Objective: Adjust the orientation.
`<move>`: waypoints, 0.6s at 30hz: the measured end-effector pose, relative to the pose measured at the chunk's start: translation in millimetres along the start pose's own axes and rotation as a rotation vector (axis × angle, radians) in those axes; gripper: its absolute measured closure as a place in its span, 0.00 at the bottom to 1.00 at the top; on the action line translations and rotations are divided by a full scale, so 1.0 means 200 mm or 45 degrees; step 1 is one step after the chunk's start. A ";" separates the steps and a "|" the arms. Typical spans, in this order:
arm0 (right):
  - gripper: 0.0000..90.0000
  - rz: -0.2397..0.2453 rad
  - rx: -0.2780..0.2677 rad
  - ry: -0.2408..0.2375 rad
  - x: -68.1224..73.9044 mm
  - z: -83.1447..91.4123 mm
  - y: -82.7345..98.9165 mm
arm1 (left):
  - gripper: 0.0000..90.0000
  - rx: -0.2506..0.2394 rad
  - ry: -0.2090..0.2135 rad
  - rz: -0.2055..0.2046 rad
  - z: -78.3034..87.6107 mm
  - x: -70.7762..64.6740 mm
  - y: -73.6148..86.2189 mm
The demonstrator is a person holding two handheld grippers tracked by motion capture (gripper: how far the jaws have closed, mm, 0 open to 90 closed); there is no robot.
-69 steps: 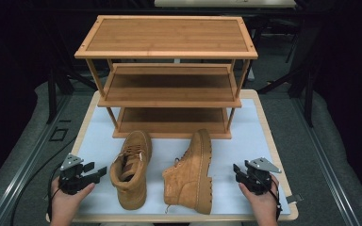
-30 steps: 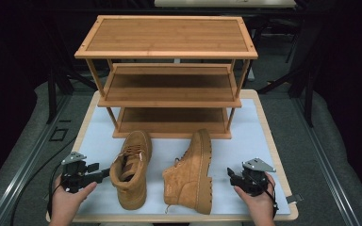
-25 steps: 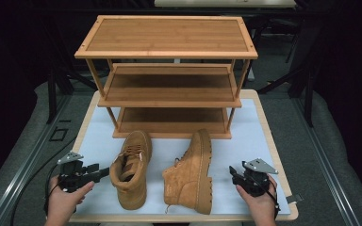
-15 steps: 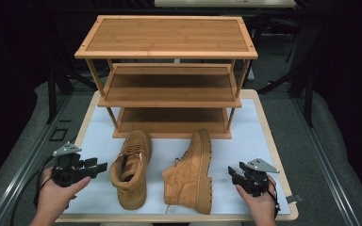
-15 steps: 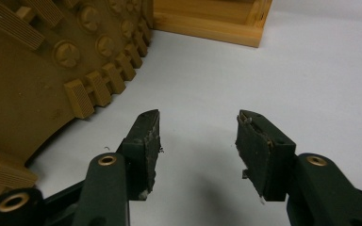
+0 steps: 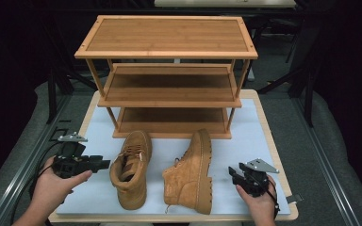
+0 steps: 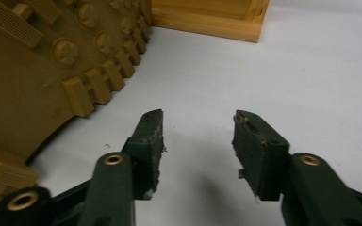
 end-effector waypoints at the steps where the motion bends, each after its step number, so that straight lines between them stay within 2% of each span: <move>1: 0.60 -0.016 0.002 -0.012 0.00 0.00 0.00 | 0.64 0.014 -0.007 0.001 0.00 -0.01 -0.01; 6: 0.59 -0.031 -0.015 0.002 -0.01 0.01 0.00 | 0.61 0.036 0.030 0.039 0.02 -0.05 -0.05; 14: 0.57 -0.063 -0.018 0.007 -0.03 0.01 0.01 | 0.62 0.079 0.046 0.083 -0.05 -0.09 -0.05; 15: 0.57 -0.074 -0.024 -0.009 -0.03 0.00 0.01 | 0.64 0.090 0.057 0.103 -0.07 -0.09 -0.04; 18: 0.56 -0.072 -0.014 -0.006 -0.03 0.00 0.01 | 0.64 0.110 0.045 0.100 -0.09 -0.09 -0.03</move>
Point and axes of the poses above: each handheld gripper's, and its own axes: z roughly backward along the jaws, y roughly out of its underside, x roughly to its left, the point moved 3 cm from there along -z, roughly forward along the jaws
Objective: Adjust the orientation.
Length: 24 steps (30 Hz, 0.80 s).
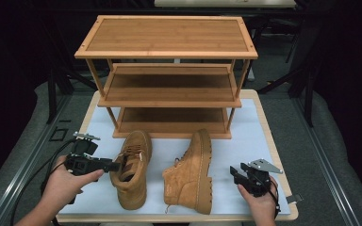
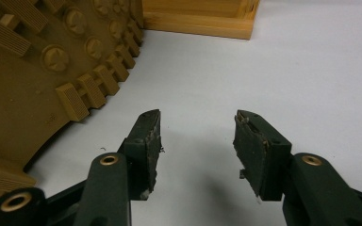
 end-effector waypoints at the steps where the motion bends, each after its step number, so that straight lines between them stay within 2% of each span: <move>1: 0.56 -0.002 -0.006 0.003 0.00 0.00 0.00 | 0.64 0.023 -0.005 -0.006 -0.02 -0.01 0.01; 3: 0.56 -0.005 -0.009 0.000 0.00 0.00 0.00 | 0.64 0.036 -0.021 -0.015 -0.04 -0.01 0.01; 8: 0.55 -0.009 -0.009 -0.007 0.00 -0.01 0.00 | 0.67 0.052 -0.013 0.003 -0.05 0.00 0.01; 10: 0.55 -0.015 0.000 0.000 -0.01 -0.01 0.00 | 0.70 0.052 -0.019 0.011 -0.05 0.00 0.00; 14: 0.55 -0.025 0.004 -0.017 -0.01 -0.01 0.01 | 0.76 0.090 -0.030 0.004 -0.05 0.00 -0.01; 16: 0.55 -0.027 0.002 -0.010 -0.01 -0.01 0.01 | 0.81 0.110 -0.042 -0.005 -0.05 0.00 -0.02; 24: 0.55 -0.045 -0.003 -0.015 -0.02 -0.01 0.01 | 0.86 0.182 -0.113 -0.050 -0.03 0.01 -0.05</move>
Point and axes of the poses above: each handheld gripper's, and its own axes: z roughly backward along the jaws, y roughly out of its underside, x roughly to its left, the point moved 3 cm from there along -z, roughly forward along the jaws
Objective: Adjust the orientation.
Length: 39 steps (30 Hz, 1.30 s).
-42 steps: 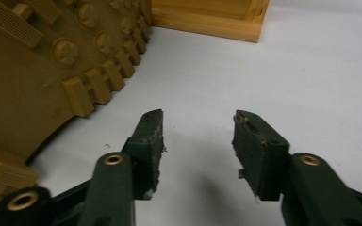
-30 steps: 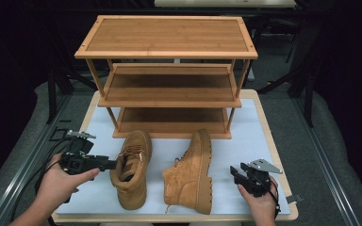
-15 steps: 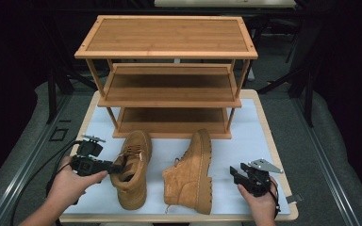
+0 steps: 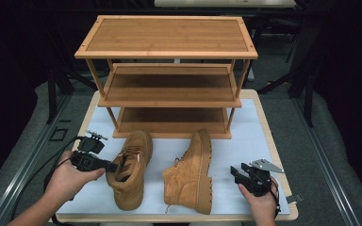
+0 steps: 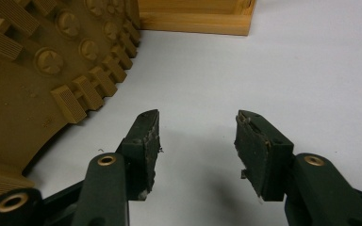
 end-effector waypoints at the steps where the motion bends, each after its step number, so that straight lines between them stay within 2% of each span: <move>1: 0.55 -0.002 -0.002 -0.002 0.00 0.00 0.00 | 0.87 0.011 -0.029 -0.008 0.01 0.02 -0.01; 6: 0.55 -0.006 -0.005 -0.013 0.00 0.00 0.00 | 0.87 0.029 -0.062 -0.007 0.02 0.08 -0.03; 9: 0.54 -0.012 0.003 -0.012 0.00 0.00 0.00 | 0.88 0.058 -0.094 -0.037 0.03 0.12 -0.05; 16: 0.53 -0.028 -0.003 -0.020 -0.01 -0.01 0.00 | 0.88 0.091 -0.110 -0.077 0.03 0.11 -0.06; 20: 0.53 -0.029 0.002 -0.024 -0.01 -0.01 0.00 | 0.86 0.116 -0.116 -0.060 0.02 0.11 -0.07; 21: 0.53 -0.028 0.005 -0.028 -0.01 -0.01 0.00 | 0.85 0.146 -0.129 -0.054 0.02 0.11 -0.08; 22: 0.53 -0.028 0.005 -0.028 -0.01 -0.01 0.00 | 0.84 0.146 -0.129 -0.054 0.02 0.11 -0.08; 23: 0.53 -0.025 -0.005 -0.032 0.00 -0.01 0.00 | 0.80 0.201 -0.123 -0.038 0.02 0.11 -0.09; 24: 0.53 -0.025 -0.005 -0.032 0.00 -0.01 0.00 | 0.78 0.201 -0.123 -0.038 0.02 0.11 -0.09; 27: 0.53 -0.025 0.008 -0.033 0.00 -0.01 0.00 | 0.78 0.289 -0.146 -0.032 0.03 0.10 -0.11; 29: 0.53 -0.025 0.008 -0.030 0.00 -0.01 0.00 | 0.77 0.312 -0.158 -0.018 0.03 0.10 -0.12; 39: 0.53 -0.035 0.004 -0.036 -0.01 -0.01 0.00 | 0.77 0.421 -0.150 0.037 -0.02 0.11 -0.12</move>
Point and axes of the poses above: each handheld gripper's, and its own axes: z roughly backward along the jaws, y roughly out of its underside, x roughly to its left, the point moved 3 cm from there along -z, roughly forward along the jaws
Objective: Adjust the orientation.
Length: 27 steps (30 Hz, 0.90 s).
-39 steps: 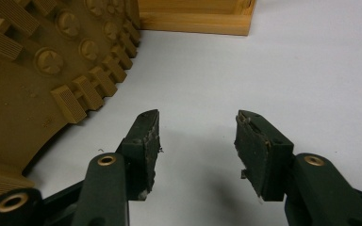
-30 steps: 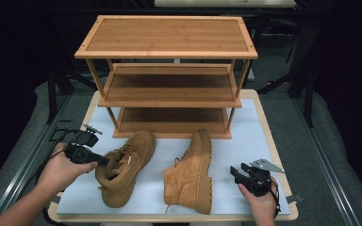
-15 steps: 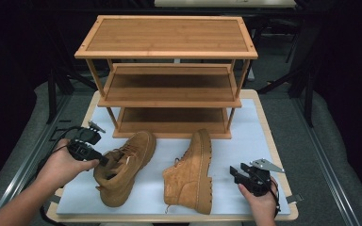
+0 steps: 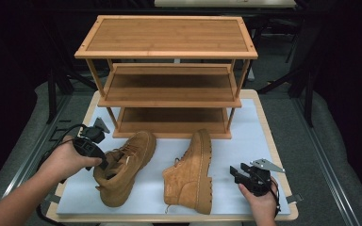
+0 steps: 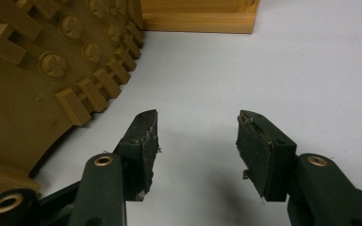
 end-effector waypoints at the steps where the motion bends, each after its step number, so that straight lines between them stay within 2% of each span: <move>1: 0.53 0.000 0.000 0.000 0.00 0.00 0.00 | 0.77 0.000 0.000 0.000 0.00 0.00 0.00; 8: 0.53 0.004 0.004 -0.001 0.00 0.00 0.00 | 0.78 0.030 0.031 0.034 -0.03 0.02 0.00; 10: 0.53 0.004 0.005 -0.001 0.00 0.00 0.00 | 0.77 0.043 0.045 0.058 -0.04 0.02 -0.01; 19: 0.53 -0.003 0.003 -0.002 0.00 0.00 0.00 | 0.77 0.068 0.043 0.053 -0.08 0.02 0.00; 27: 0.53 -0.005 0.002 0.000 0.01 -0.01 0.00 | 0.83 0.086 0.035 0.057 -0.08 0.02 0.00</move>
Point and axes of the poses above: each handheld gripper's, and its own axes: z roughly backward along the jaws, y roughly out of its underside, x roughly to its left, the point moved 3 cm from there along -z, roughly forward along the jaws
